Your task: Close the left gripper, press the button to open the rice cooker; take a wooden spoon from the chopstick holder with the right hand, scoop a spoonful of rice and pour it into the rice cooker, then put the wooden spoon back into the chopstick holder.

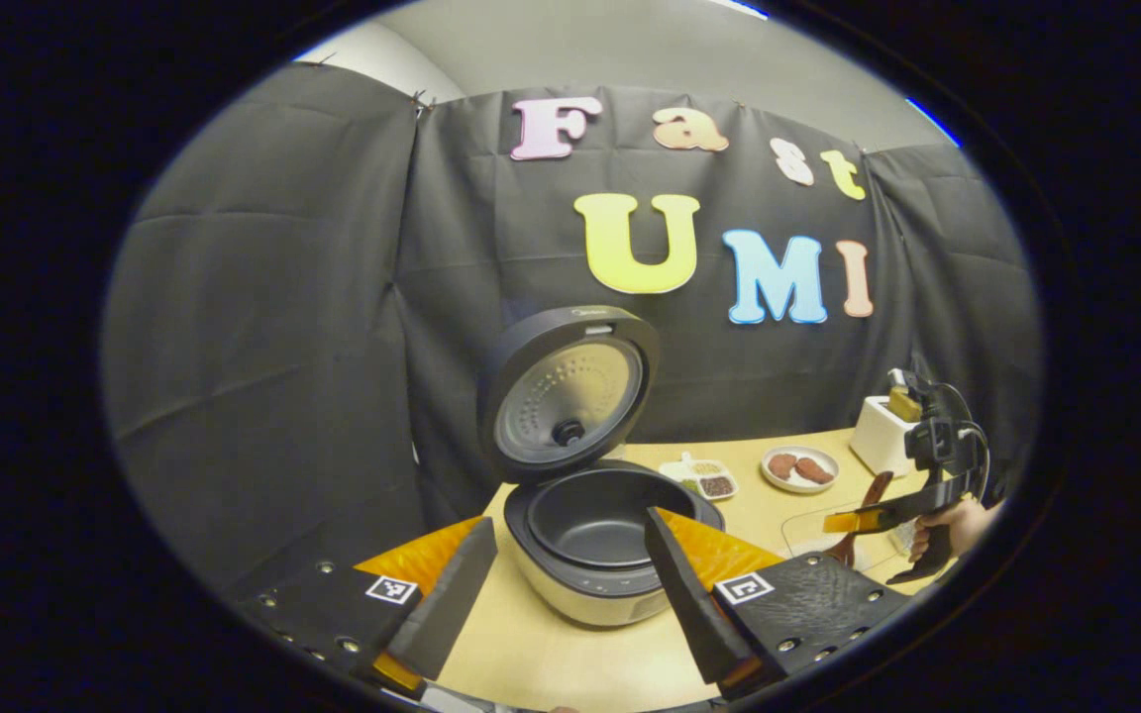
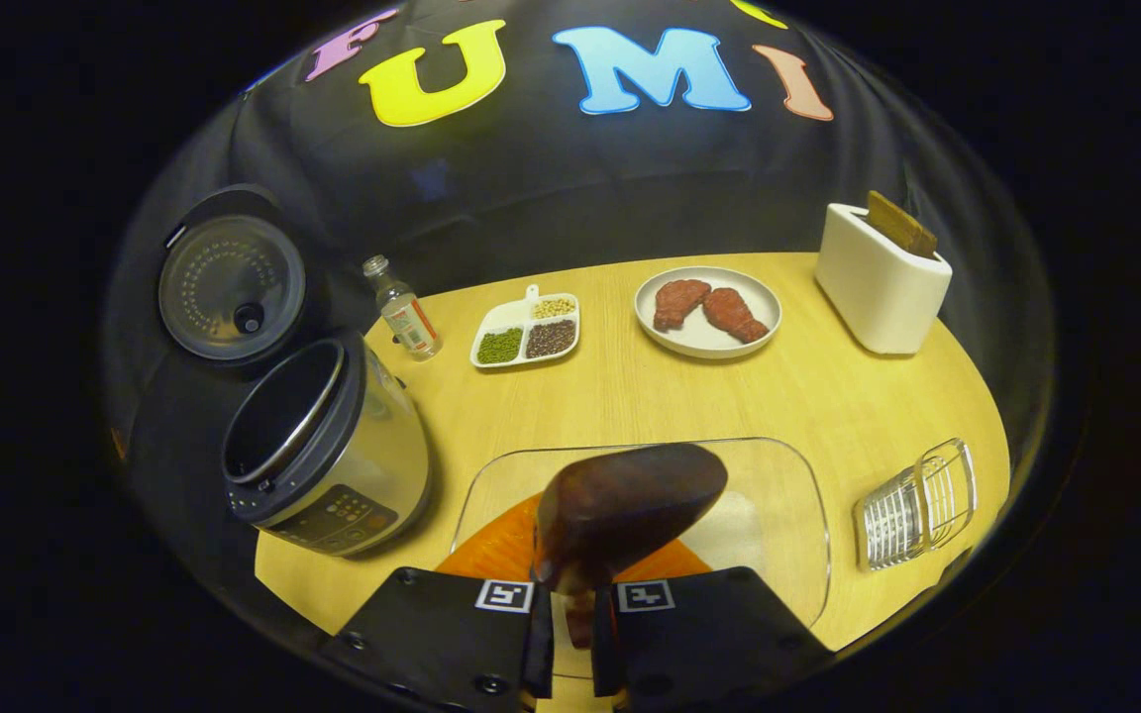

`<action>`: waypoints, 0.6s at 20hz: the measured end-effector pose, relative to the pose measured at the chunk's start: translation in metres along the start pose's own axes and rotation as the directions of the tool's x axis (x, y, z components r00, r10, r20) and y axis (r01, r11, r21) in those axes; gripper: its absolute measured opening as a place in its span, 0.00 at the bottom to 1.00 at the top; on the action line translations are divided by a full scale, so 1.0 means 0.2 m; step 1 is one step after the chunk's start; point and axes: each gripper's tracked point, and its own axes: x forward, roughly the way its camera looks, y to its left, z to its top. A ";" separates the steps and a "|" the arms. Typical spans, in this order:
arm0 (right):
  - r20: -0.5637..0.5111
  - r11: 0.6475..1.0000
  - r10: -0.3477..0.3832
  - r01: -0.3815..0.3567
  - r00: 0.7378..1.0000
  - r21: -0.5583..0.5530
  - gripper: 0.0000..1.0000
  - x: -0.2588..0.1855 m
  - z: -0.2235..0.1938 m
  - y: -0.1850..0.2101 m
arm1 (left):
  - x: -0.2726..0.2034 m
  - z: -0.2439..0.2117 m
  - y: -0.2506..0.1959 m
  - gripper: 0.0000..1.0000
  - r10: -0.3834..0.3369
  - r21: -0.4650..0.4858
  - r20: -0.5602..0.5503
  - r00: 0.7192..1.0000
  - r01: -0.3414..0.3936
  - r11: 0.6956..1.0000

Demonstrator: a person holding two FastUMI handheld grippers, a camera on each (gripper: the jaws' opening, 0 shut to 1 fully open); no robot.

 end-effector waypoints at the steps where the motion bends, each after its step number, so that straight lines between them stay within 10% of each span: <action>1: -0.008 1.000 0.014 -0.013 1.000 0.021 0.17 0.01 0.00 0.03 | -0.01 0.00 0.01 0.93 0.005 -0.009 -0.004 1.000 -0.005 1.000; 12: -0.024 0.956 0.072 -0.062 0.997 0.286 0.17 -0.07 0.01 -0.06 | -0.09 -0.03 0.13 0.93 0.070 -0.037 -0.002 0.998 -0.070 0.997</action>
